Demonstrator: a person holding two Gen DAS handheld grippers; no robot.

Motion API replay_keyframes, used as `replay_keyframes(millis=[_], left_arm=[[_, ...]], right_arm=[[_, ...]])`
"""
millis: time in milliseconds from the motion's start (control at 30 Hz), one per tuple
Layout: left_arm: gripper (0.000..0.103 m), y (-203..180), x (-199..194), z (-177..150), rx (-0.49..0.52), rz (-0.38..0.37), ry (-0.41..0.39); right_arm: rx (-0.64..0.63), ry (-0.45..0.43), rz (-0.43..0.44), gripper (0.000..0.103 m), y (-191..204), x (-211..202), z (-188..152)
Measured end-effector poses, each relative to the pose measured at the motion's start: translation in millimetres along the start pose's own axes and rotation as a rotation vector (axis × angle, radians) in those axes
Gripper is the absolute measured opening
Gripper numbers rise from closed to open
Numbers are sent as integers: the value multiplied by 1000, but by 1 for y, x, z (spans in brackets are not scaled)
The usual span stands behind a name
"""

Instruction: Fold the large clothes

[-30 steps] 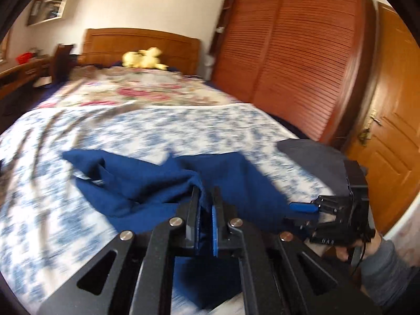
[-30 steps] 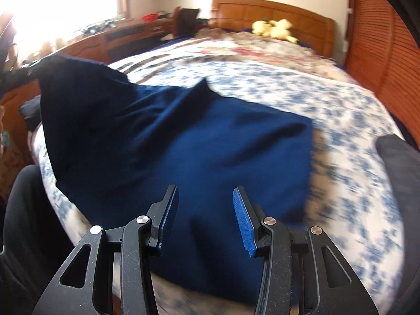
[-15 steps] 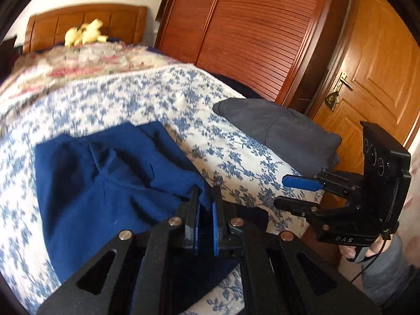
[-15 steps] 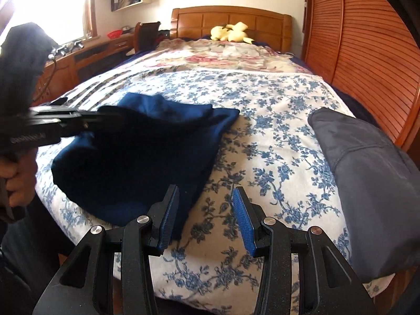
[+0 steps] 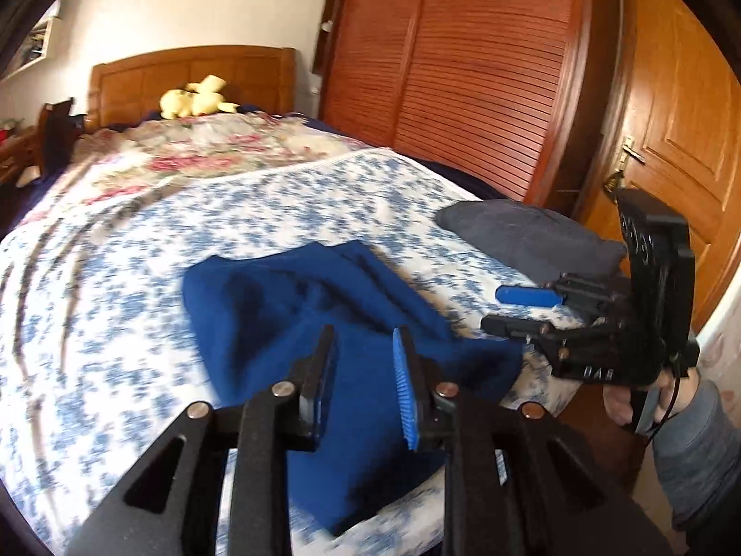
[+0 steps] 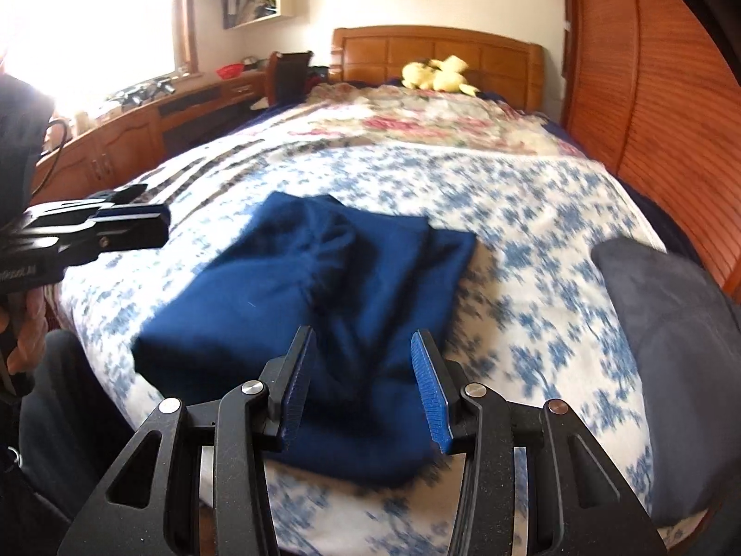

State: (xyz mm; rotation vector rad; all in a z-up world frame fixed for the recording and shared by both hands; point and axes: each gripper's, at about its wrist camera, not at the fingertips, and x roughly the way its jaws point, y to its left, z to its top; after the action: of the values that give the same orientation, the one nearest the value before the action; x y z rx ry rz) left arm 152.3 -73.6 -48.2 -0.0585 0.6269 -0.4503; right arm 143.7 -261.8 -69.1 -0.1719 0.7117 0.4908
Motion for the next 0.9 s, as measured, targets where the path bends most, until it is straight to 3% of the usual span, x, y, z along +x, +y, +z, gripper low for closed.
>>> replay_keyframes(millis=[333,433,667,900], left_arm=[[28,67,-52,-32,-31,165,-39],[28,83,-62,-42,-53,189,-43],[29,106,-81,-63,-90,251,-54],[29,121,-93,-84,-129,279,-42]], right_arm=[[-59,54,52,43,49,60,22],[-63,77,37,43,50,75,21],[-13,164,28,55,35,99,10],[14,220,36,55,35,113,-3]])
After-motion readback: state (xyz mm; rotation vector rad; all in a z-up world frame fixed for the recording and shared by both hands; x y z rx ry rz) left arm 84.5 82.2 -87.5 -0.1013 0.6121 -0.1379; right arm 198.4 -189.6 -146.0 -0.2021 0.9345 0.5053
